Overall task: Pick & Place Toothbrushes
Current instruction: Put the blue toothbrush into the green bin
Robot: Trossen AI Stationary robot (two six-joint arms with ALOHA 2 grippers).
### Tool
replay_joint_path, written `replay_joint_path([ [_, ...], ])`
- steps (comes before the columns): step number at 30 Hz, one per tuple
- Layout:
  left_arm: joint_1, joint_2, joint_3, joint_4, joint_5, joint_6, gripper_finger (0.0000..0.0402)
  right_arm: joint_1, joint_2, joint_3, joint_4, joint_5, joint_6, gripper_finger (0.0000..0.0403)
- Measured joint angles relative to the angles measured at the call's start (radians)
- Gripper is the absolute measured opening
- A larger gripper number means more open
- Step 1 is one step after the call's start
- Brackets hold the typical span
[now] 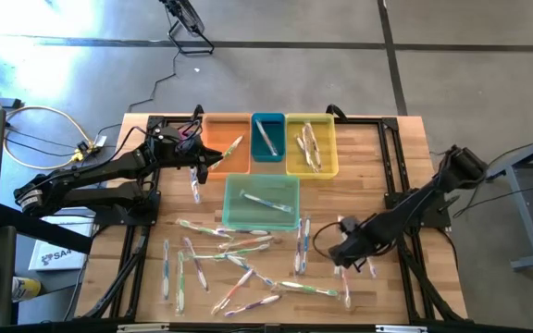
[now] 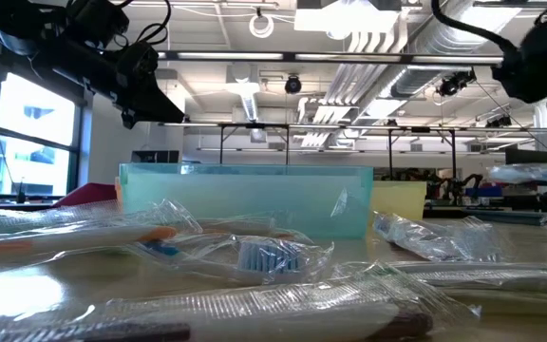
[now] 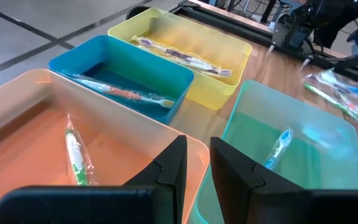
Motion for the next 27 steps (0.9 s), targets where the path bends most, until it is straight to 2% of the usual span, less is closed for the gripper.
replay_joint_path([
  [13,0.0,0.0,0.0,0.0,0.0,0.013,0.0069,-0.121,-0.191,0.0,-0.004,0.088,-0.176,0.0003],
  [27,0.0,0.0,0.0,0.014,0.0,0.013,0.0069,-0.266,-0.261,0.0,0.097,0.095,-0.45,0.0003],
])
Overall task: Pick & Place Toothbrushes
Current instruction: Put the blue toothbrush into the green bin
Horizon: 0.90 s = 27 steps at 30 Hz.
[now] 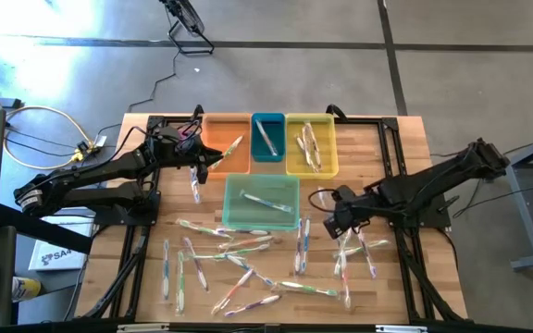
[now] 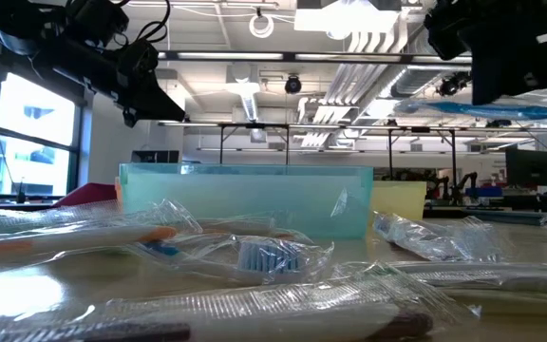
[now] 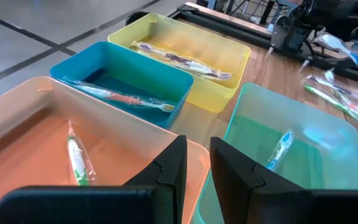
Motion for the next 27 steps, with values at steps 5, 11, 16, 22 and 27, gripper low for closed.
replay_joint_path([
  [5,0.0,0.0,0.0,0.0,0.0,0.0,0.0069,-0.053,-0.002,0.0,0.048,0.027,-0.114,0.0003],
  [11,0.0,0.0,0.0,0.001,0.0,0.0,0.0069,-0.111,-0.002,0.0,0.14,0.09,-0.274,0.0003],
  [16,0.0,0.0,0.0,0.001,0.0,0.0,0.0069,-0.16,-0.002,0.0,0.242,0.143,-0.414,0.0003],
  [22,0.0,0.0,0.0,0.001,0.0,0.0,0.0069,-0.22,-0.002,0.0,0.387,0.182,-0.582,0.0003],
  [27,0.0,0.0,0.0,0.001,0.0,0.0,0.0069,-0.263,-0.001,0.0,0.519,0.205,-0.73,0.0003],
])
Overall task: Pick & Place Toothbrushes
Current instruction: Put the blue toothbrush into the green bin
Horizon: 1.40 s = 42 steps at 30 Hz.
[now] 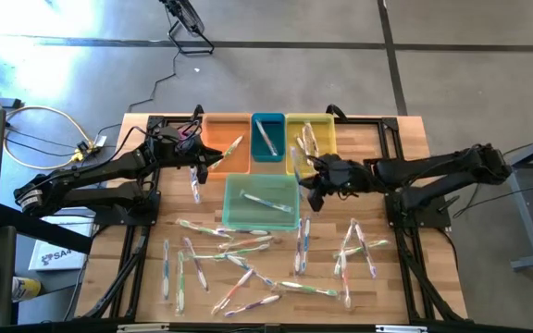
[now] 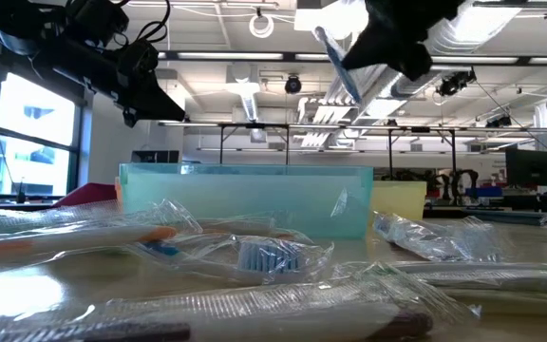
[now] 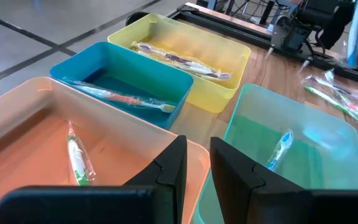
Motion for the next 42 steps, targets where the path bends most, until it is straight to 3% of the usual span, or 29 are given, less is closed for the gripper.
replay_joint_path([
  [7,0.0,0.0,0.0,0.0,0.0,-0.002,0.0069,-0.054,0.007,0.0,0.161,0.0,-0.177,0.0003],
  [19,0.0,0.0,0.0,0.0,-0.002,-0.003,0.0069,-0.143,0.008,0.0,0.199,0.052,-0.338,0.0003],
  [27,0.0,0.0,0.0,0.0,-0.004,-0.003,0.0069,-0.154,0.086,0.001,0.306,0.049,-0.48,0.0003],
  [36,0.0,0.0,0.001,0.0,-0.009,-0.003,0.0069,-0.153,0.189,0.036,0.331,-0.061,-0.532,0.0003],
  [42,0.0,0.0,0.001,0.0,-0.025,-0.003,0.0069,-0.151,0.244,0.13,0.208,-0.115,-0.536,0.0003],
])
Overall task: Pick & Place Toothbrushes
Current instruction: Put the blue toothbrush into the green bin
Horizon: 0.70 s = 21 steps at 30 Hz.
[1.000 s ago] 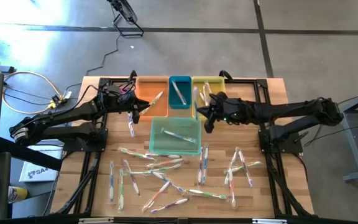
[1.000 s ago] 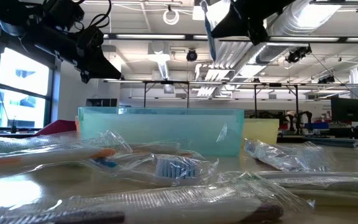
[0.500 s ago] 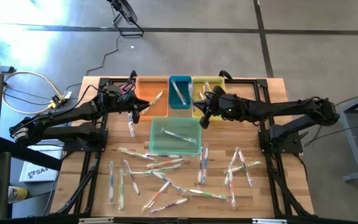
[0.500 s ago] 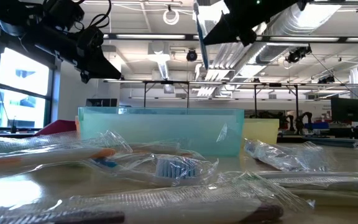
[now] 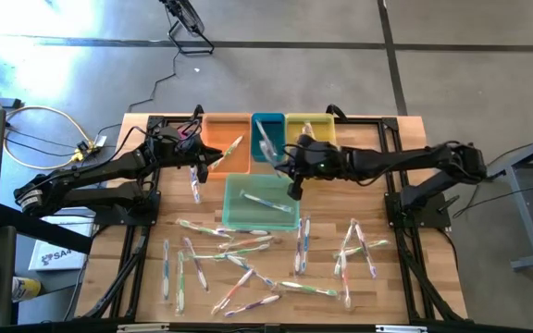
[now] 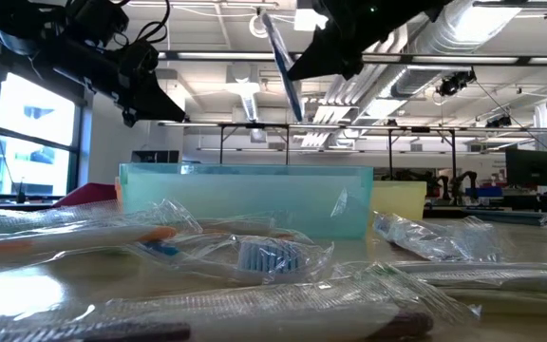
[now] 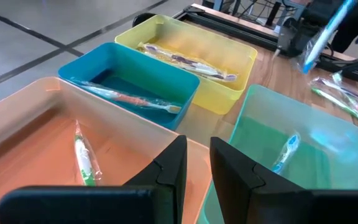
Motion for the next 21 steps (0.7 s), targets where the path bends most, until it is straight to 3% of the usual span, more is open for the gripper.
replay_joint_path([
  [9,0.0,0.0,0.0,-0.002,-0.003,0.0,0.0069,0.002,0.143,0.189,-0.27,-0.077,-0.002,0.0003],
  [17,0.0,0.0,0.0,-0.008,-0.003,0.0,0.0069,-0.002,0.247,0.243,-0.358,-0.32,-0.025,0.0003],
  [21,0.0,0.0,0.0,-0.008,-0.003,0.0,0.0069,-0.002,0.256,0.243,-0.38,-0.371,-0.02,0.0003],
])
